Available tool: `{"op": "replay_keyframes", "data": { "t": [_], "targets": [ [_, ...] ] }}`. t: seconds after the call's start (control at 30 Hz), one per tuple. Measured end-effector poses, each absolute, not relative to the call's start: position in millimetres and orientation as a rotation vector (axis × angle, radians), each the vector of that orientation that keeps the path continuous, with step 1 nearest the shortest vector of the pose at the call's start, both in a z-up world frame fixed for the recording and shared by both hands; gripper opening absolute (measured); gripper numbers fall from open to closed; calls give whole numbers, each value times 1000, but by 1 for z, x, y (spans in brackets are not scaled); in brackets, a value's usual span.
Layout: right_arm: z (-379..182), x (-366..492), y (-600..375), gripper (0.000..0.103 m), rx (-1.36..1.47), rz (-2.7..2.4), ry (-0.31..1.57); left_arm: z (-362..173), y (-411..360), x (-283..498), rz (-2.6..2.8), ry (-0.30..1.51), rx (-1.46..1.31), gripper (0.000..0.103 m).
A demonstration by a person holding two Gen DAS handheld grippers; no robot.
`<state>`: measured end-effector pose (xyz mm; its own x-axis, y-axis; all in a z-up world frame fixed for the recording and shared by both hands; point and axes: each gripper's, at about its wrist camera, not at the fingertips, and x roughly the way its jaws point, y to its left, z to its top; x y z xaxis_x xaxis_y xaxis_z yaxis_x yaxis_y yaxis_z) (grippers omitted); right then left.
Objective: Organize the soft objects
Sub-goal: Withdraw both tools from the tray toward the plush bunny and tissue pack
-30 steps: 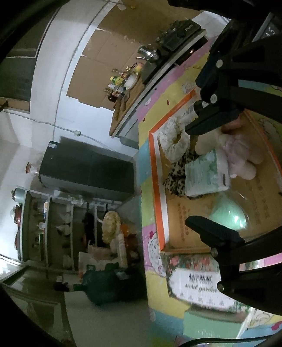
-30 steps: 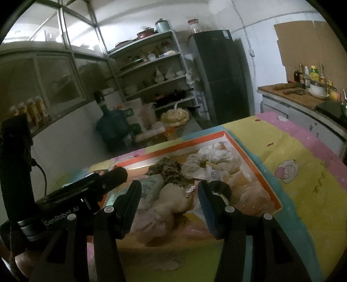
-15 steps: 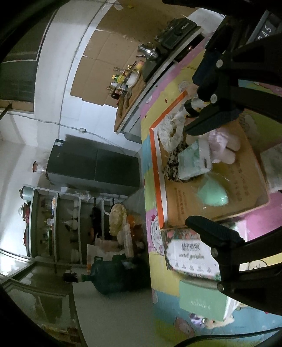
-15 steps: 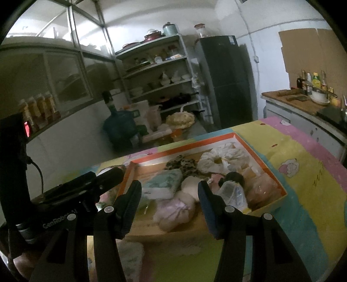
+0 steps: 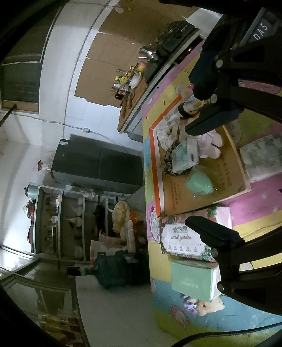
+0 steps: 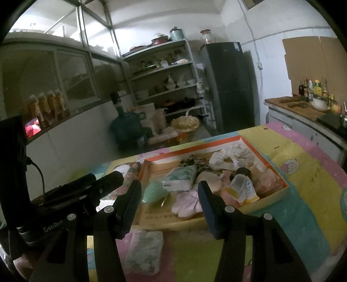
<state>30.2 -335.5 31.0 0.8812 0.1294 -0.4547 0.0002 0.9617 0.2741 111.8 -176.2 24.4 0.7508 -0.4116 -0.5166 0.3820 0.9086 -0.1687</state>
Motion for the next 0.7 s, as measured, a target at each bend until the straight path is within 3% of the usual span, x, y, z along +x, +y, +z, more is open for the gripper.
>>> {"op": "replay_keyframes", "data": {
  "t": [0.17, 0.23, 0.5, 0.57, 0.7],
  "targets": [
    [35, 20, -328, 58, 267, 69, 478, 27, -168, 101, -431, 565, -56, 76],
    [36, 17, -325, 63, 263, 68, 474, 27, -163, 96, -429, 560, -58, 76],
    [37, 7, -309, 69, 248, 69, 482, 29, -137, 82, -414, 542, -72, 76],
    [36, 5, -305, 76, 247, 75, 488, 29, -129, 79, -405, 538, -78, 76],
    [34, 1, -297, 77, 236, 72, 496, 29, -108, 75, -383, 527, -97, 76]
  ]
}}
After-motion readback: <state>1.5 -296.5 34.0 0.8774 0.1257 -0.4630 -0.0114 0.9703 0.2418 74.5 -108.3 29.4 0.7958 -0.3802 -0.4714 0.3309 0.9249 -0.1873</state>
